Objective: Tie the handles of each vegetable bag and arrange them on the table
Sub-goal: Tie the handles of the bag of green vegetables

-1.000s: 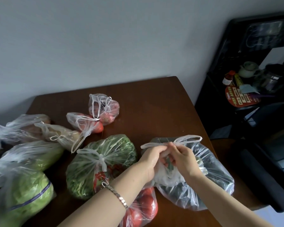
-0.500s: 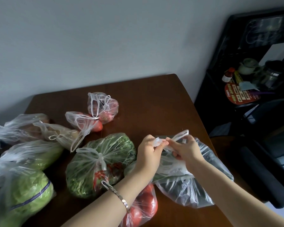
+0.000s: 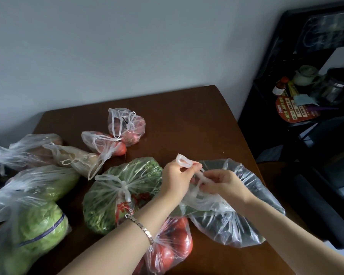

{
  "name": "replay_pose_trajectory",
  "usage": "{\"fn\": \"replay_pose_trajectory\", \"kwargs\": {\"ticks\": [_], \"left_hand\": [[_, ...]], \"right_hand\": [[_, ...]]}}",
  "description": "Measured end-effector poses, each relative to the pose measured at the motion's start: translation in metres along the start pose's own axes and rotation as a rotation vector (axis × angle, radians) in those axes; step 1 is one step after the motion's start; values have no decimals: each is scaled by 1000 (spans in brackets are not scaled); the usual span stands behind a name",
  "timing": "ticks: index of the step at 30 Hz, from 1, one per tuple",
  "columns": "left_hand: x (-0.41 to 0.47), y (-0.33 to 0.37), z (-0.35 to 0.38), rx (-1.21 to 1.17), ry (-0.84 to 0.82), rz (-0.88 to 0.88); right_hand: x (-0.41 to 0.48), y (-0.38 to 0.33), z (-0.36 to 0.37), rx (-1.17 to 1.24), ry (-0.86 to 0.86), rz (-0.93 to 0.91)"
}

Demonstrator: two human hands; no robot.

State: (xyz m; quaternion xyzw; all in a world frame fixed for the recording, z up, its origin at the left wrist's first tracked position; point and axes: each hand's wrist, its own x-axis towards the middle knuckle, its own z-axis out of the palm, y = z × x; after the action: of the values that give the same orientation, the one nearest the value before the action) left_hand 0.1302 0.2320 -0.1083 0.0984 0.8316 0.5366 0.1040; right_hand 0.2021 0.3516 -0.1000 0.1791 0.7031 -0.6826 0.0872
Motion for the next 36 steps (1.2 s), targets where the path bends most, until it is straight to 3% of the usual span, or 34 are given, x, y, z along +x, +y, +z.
{"fn": "replay_pose_trajectory", "kwargs": {"ticks": [2, 4, 10, 12, 17, 20, 23, 27, 30, 33, 36], "left_hand": [[-1, 1, 0, 15, -66, -93], [-4, 2, 4, 13, -113, -170], [-6, 0, 11, -148, -92, -422], [-3, -1, 9, -215, 6, -537], [17, -20, -4, -769, 183, -822], [24, -35, -12, -884, 249, -901], [18, -38, -6, -654, 216, -835], [3, -25, -1, -184, -60, -431], [-6, -15, -3, -244, -291, -358], [-9, -14, -4, -314, -432, -354], [-9, -14, -8, -321, -442, -364]], "right_hand": [[1, 4, -3, 313, -26, 20], [3, 9, -3, 417, -2, -47], [4, 6, 10, 43, 195, -156], [4, 4, 11, -52, 211, -168], [-7, 24, 4, 147, 227, -117], [-11, 43, -9, 178, 279, 5], [-5, 44, -11, 118, 330, 83], [8, 16, -10, -91, 271, -20], [21, -3, -6, -146, 223, -108], [38, -6, 1, 84, 227, -42], [45, -2, 4, 274, 231, 63]]}}
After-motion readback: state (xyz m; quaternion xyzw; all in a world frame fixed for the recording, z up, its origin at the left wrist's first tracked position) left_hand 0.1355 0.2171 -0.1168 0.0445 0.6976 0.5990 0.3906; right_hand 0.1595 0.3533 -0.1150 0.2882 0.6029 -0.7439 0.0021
